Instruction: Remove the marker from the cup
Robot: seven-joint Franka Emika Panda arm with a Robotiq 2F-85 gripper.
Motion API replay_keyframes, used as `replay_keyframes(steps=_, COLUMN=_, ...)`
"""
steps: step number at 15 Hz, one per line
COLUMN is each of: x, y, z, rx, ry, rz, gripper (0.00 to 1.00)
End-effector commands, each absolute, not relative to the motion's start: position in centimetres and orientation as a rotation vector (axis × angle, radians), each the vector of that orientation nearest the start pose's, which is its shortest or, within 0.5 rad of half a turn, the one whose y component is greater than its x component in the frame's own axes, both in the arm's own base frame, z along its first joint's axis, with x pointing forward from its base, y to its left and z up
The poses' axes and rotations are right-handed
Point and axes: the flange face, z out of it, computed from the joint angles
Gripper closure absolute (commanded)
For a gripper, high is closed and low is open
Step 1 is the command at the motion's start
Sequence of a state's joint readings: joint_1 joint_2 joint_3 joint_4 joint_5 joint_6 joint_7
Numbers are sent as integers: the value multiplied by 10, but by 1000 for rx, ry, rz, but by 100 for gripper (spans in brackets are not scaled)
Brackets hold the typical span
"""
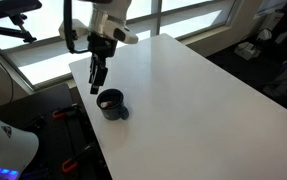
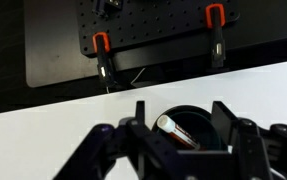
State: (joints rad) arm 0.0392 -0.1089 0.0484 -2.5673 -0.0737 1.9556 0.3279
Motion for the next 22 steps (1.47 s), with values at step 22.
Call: replay_keyframes(steps=22, x=365, y=11, z=222, rx=-3351, ry=-189, rz=539, gripper=0)
